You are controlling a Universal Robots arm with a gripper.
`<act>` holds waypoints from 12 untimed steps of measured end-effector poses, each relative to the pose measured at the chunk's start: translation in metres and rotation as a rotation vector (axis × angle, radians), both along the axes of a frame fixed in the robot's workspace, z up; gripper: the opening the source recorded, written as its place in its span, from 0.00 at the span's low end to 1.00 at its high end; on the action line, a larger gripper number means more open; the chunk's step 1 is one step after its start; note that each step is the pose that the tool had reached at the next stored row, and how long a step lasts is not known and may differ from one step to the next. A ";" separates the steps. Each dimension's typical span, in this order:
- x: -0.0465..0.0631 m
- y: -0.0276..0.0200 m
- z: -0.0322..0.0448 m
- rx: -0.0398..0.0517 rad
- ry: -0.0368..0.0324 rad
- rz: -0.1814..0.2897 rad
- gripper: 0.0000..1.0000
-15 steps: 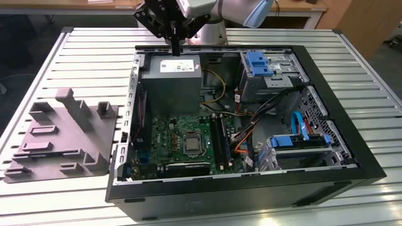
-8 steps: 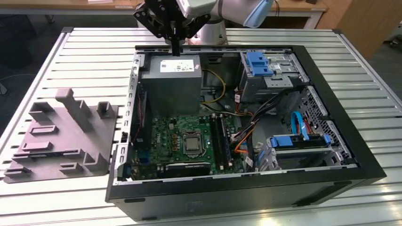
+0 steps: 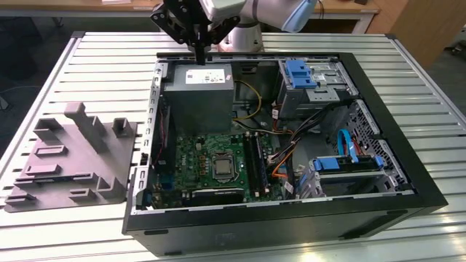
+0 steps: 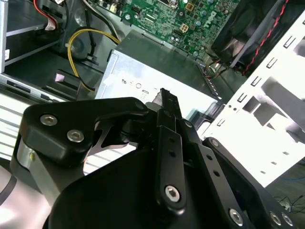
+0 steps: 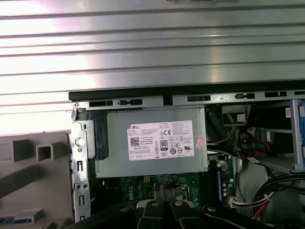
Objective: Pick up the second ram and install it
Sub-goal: 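Reach for the second ram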
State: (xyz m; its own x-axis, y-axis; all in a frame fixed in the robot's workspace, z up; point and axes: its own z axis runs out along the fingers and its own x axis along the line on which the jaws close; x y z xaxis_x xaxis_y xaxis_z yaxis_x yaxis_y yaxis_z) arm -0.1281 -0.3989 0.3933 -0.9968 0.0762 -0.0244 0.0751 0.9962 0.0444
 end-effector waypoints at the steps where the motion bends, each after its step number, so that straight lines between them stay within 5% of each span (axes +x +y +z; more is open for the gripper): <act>1: -0.002 0.0000 0.0000 0.0000 0.0000 0.000 0.10; 12: -0.024 0.0000 0.0000 0.0002 -0.0001 0.000 0.10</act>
